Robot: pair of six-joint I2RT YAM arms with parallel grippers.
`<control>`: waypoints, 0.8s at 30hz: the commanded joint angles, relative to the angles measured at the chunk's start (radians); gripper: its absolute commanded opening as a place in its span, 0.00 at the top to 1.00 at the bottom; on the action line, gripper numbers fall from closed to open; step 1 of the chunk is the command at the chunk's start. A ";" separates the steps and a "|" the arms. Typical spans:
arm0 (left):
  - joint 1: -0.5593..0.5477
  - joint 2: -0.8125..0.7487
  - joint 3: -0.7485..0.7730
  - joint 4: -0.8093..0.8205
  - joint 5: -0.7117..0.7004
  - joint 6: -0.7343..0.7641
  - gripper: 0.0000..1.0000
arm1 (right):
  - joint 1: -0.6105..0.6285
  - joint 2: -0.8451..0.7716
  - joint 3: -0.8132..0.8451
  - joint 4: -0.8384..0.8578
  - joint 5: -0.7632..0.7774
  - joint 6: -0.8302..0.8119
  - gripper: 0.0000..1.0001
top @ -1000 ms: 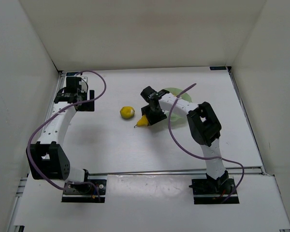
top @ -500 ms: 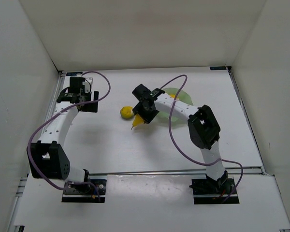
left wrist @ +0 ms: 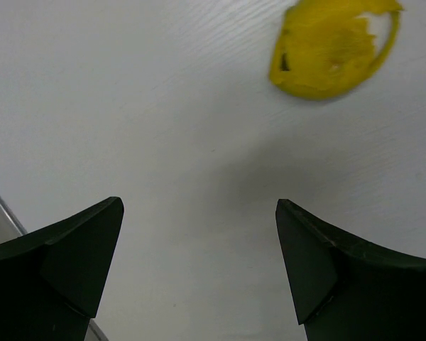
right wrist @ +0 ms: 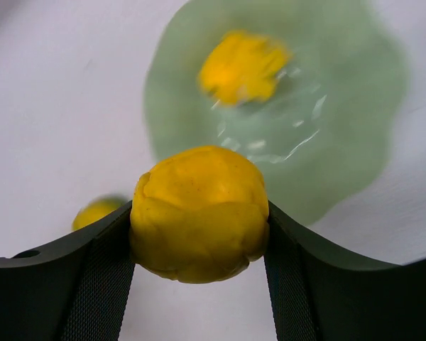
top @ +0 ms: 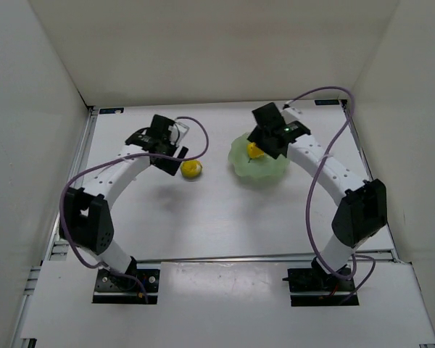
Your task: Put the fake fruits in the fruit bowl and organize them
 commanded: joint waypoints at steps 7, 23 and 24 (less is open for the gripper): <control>-0.185 0.292 0.238 -0.002 -0.013 0.116 0.01 | -0.214 0.106 0.052 -0.053 -0.141 -0.184 0.07; -0.165 0.582 0.466 -0.141 0.003 0.180 0.39 | -0.286 -0.169 -0.037 -0.039 -0.080 -0.254 0.00; -0.165 0.582 0.466 -0.156 0.017 0.171 0.47 | -0.286 -0.178 -0.047 -0.039 -0.080 -0.254 0.00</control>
